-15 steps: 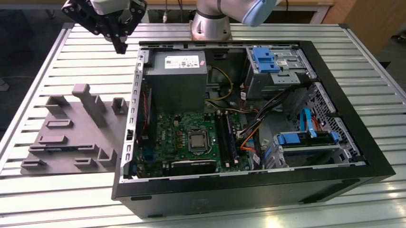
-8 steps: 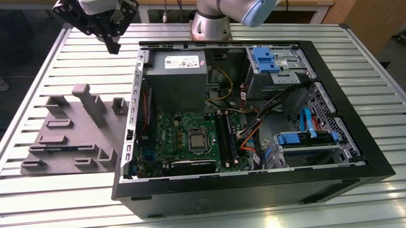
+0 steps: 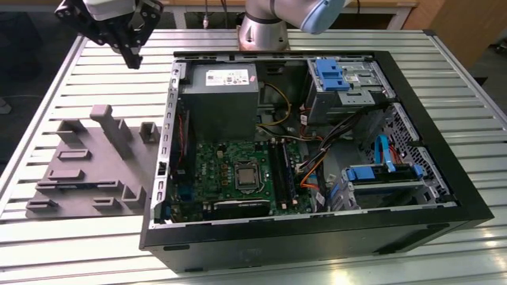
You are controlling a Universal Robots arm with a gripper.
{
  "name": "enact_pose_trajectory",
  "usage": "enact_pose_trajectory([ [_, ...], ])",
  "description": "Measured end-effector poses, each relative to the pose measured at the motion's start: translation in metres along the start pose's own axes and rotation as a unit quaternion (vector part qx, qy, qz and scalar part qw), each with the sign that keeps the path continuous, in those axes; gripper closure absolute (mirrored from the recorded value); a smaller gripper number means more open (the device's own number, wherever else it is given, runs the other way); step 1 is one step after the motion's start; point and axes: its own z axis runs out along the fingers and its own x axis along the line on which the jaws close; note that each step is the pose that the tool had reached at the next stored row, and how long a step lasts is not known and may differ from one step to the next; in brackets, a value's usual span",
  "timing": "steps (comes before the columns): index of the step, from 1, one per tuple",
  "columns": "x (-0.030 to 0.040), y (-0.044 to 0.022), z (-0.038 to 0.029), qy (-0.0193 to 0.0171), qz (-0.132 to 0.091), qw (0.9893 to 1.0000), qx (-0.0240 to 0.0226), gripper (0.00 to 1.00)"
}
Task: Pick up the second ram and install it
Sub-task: 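Reach for the second ram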
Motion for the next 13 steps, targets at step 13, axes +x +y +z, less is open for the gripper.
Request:
enact_pose_trajectory([
  [13,0.0140,-0.0064,0.0040,0.0000,0.000,1.0000,0.0000,0.89],
])
